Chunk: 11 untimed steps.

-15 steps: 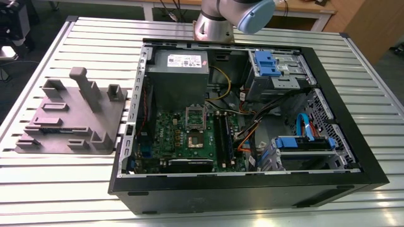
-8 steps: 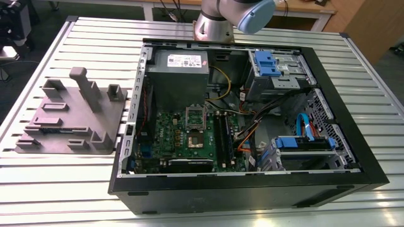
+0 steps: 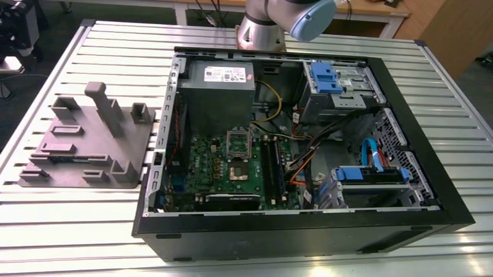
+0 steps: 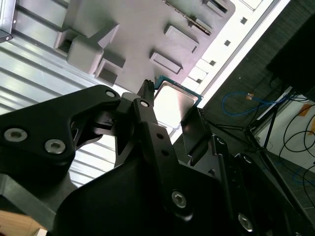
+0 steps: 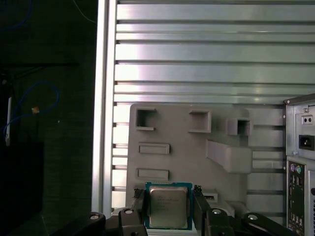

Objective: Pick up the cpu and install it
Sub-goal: 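Pick up the cpu and move it towards the insertion slot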

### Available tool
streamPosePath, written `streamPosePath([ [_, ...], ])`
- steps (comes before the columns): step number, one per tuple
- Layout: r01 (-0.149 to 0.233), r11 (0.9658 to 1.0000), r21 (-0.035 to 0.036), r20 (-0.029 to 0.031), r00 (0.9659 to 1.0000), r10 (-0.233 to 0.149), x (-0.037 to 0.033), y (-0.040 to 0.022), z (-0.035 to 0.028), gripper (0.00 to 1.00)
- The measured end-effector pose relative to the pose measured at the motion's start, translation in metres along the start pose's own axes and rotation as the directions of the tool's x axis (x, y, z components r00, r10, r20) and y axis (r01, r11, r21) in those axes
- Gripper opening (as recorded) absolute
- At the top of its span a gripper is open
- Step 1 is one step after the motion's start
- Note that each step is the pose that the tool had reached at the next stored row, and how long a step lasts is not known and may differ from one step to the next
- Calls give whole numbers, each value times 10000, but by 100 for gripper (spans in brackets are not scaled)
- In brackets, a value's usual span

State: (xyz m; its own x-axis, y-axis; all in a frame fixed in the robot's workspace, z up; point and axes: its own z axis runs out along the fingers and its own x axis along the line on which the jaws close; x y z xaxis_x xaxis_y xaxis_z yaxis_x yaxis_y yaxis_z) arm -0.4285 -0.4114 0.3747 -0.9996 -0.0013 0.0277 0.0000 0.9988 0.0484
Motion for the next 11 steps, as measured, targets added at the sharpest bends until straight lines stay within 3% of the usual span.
streamPosePath([
  [11, 1, 10000, 0, -1, 10000, -1, -29, 0, -1, 47],
])
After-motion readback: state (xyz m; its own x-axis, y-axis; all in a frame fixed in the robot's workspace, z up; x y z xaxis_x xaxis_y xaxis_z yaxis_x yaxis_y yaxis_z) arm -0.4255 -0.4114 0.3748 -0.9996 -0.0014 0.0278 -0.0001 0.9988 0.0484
